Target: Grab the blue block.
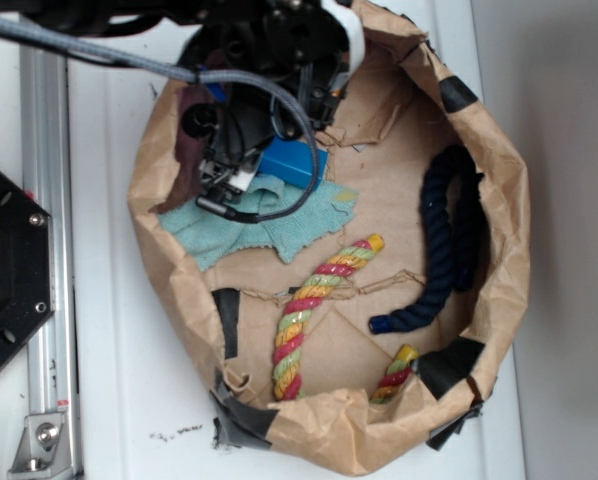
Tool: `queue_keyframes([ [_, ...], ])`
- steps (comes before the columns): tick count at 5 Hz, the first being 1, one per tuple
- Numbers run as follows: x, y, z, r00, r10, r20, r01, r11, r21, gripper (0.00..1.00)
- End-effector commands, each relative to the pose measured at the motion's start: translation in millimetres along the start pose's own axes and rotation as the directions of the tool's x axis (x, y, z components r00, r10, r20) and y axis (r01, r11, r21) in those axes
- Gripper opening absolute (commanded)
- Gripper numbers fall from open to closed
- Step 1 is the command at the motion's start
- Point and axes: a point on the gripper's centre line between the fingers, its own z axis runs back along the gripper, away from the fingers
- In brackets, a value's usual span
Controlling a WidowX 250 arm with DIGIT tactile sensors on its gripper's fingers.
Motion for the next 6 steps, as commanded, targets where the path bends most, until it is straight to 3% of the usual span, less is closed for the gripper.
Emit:
queue_keyframes([
  [1,3.8,10.0,-5.3,1.000,0.009,0.019,-0.009,1.000,0.009,1.00],
  [3,18.5,-11.3,-33.2,0.994,0.024,0.110,-0.028,0.999,0.035,1.00],
  [4,20.8,-10.3,-38.4,0.996,0.032,0.082,-0.038,0.997,0.071,0.42],
  [5,20.2,-7.9,-39.0,0.995,0.050,0.082,-0.056,0.996,0.070,0.00],
  [6,19.3,-4.3,-39.0,0.995,0.057,0.087,-0.063,0.996,0.058,0.00],
])
